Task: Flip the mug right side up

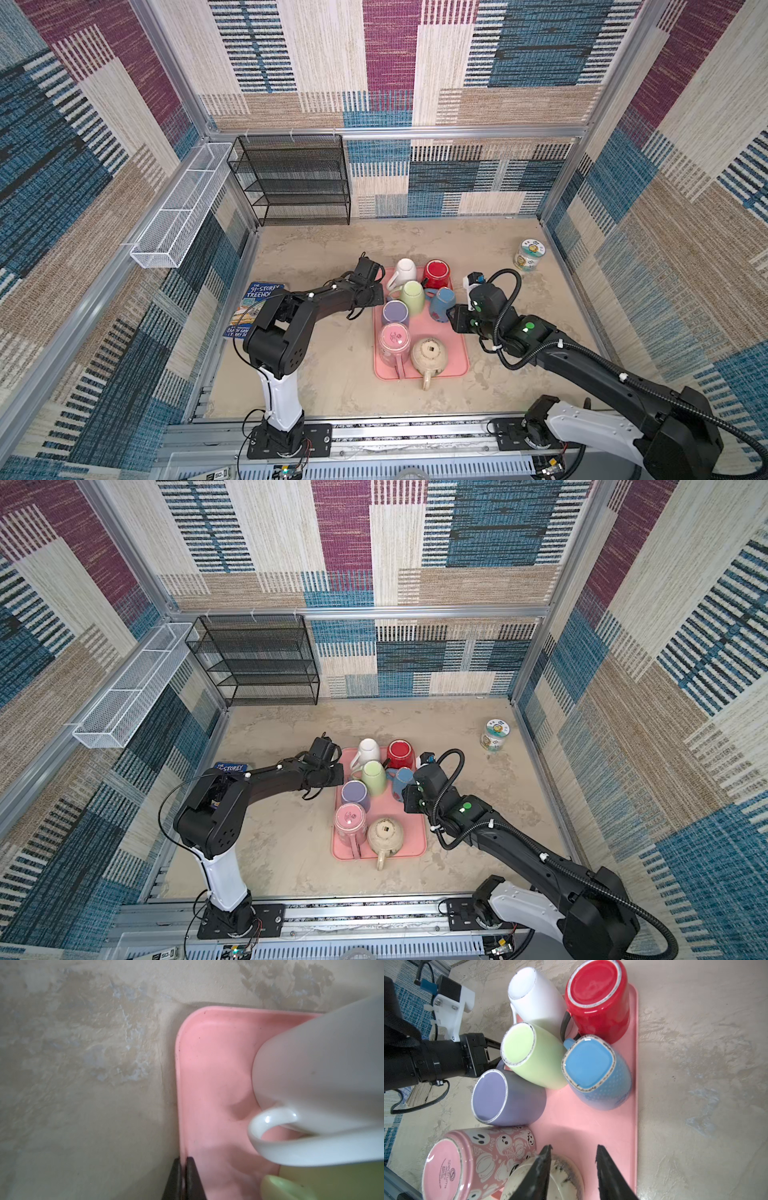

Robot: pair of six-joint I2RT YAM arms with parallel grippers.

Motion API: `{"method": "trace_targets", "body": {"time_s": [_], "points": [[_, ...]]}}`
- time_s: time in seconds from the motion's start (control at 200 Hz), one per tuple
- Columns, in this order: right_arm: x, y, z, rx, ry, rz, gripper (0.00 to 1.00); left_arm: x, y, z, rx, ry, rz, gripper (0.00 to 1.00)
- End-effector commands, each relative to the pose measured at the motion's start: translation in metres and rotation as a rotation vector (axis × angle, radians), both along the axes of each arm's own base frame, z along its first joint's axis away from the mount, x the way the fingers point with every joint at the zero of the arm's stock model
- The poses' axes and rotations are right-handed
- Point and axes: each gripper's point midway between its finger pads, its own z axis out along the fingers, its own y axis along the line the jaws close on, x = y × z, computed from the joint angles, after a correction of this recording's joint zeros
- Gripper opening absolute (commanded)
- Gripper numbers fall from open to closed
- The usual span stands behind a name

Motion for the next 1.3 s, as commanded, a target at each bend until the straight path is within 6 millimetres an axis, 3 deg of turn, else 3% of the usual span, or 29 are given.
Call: {"method": "trace_targets", "body": {"time_s": [0.0,0.28,0.516,0.591,0.836,1.007,1.127,1.292], "points": [[0.009,-0.001,0.011,-0.002,-0.053,-0.012,0.39,-0.035,0.005,-0.014,0.050,0.109,-0.080,0.00],[0.009,-0.002,0.013,-0.011,-0.061,-0.011,0.39,-0.055,0.007,-0.020,0.050,0.127,-0.085,0.00],[0.008,-0.003,0.011,-0.020,-0.055,-0.007,0.40,-0.054,0.007,-0.016,0.056,0.111,-0.073,0.00],[0.008,-0.004,0.013,-0.027,-0.061,-0.006,0.40,-0.051,0.008,-0.009,0.061,0.098,-0.068,0.10],[0.012,-0.008,0.015,-0.060,-0.080,-0.012,0.43,-0.039,0.010,0.022,0.087,0.048,-0.069,0.33],[0.013,-0.005,0.021,-0.055,-0.106,0.006,0.50,-0.034,0.014,0.048,0.122,0.013,-0.094,0.43],[0.013,0.002,0.031,-0.034,-0.151,0.064,0.61,-0.030,0.003,0.074,0.097,-0.029,-0.180,0.46],[0.010,0.011,0.044,-0.008,-0.223,0.140,0.65,-0.031,-0.028,0.118,0.071,-0.089,-0.469,0.49]]}}
